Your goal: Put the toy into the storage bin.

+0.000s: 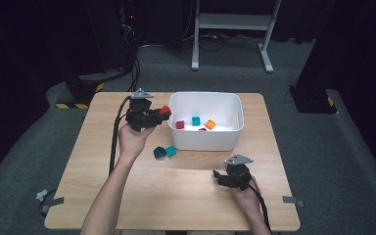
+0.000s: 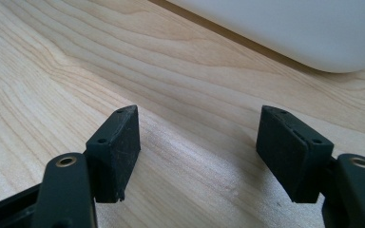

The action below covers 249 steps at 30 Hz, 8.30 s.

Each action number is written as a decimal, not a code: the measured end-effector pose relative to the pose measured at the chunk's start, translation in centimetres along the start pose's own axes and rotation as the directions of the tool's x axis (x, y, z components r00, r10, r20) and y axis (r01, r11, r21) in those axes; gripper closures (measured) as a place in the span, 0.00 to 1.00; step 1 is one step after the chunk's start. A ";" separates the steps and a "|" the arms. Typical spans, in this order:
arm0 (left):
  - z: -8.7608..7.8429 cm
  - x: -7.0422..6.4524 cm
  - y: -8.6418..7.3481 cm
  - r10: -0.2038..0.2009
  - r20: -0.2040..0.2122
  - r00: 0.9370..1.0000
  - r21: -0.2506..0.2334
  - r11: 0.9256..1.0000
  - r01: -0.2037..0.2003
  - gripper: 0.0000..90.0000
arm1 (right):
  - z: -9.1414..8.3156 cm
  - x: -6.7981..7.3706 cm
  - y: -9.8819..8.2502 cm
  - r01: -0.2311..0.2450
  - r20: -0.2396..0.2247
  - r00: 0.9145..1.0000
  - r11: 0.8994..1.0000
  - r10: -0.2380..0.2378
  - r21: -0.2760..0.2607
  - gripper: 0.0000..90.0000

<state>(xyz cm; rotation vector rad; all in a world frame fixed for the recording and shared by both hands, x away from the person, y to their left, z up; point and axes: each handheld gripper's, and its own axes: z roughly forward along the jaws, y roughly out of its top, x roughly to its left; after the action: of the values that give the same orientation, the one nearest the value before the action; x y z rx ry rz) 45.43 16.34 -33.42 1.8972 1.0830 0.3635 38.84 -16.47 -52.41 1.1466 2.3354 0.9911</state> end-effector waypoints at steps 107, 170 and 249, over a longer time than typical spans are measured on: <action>0.7 0.1 -3.7 0.009 -0.097 0.995 -0.007 1.000 -0.010 0.51 | 0.0 0.0 0.0 0.005 -0.002 1.000 1.000 -0.005 -0.001 0.35; 7.1 3.6 -14.2 -0.127 -0.177 0.976 0.170 0.973 0.158 0.46 | 0.0 0.0 0.0 0.005 -0.002 1.000 1.000 -0.005 -0.001 0.35; 2.0 2.7 -9.8 -0.070 -0.160 0.985 0.081 0.993 0.084 0.65 | 0.0 0.0 0.0 0.005 -0.002 1.000 1.000 -0.005 -0.001 0.35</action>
<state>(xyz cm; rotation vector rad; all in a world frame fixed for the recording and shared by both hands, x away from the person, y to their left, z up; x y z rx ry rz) 42.92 19.55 -42.99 1.9223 1.2920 0.4342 38.83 -16.47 -52.42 1.1388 2.3378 0.9920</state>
